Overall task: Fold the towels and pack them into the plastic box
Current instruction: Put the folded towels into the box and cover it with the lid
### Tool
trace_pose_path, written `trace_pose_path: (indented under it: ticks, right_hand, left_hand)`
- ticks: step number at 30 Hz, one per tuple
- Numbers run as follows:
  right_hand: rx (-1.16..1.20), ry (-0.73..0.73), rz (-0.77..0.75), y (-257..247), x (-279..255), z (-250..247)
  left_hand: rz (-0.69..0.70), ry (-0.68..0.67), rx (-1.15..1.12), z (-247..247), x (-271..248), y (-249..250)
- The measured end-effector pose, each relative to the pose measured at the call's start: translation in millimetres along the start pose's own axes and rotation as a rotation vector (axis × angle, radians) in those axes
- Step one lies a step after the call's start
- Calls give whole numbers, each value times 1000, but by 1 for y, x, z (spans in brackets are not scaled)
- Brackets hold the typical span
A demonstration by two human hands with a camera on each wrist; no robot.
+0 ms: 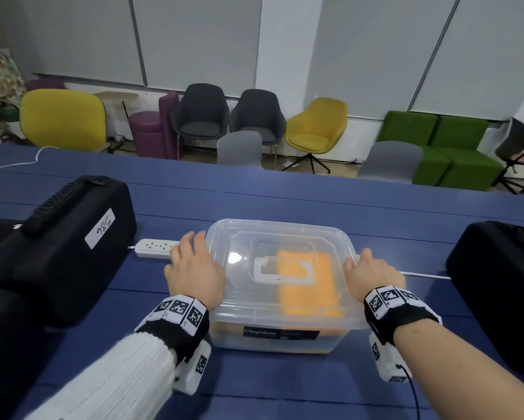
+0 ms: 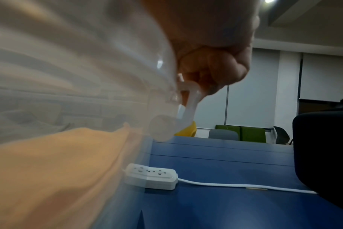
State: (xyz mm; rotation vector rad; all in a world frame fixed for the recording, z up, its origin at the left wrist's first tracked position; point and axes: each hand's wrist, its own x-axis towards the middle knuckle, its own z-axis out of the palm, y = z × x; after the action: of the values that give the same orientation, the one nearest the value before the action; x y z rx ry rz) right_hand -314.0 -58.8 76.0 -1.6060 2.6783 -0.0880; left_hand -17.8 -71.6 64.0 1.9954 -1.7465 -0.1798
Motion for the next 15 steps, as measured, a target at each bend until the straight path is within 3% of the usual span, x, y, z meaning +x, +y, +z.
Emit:
trace_pose_path:
  ticks: [6,15]
  right_hand:
    - [-24,13,23,-3,-3,-2]
    - [-92,26,-25,-13,1,-8]
  left_hand:
    - [-145,-195,-84,1,5,0]
    - [-143,-217,-21,1,7,3]
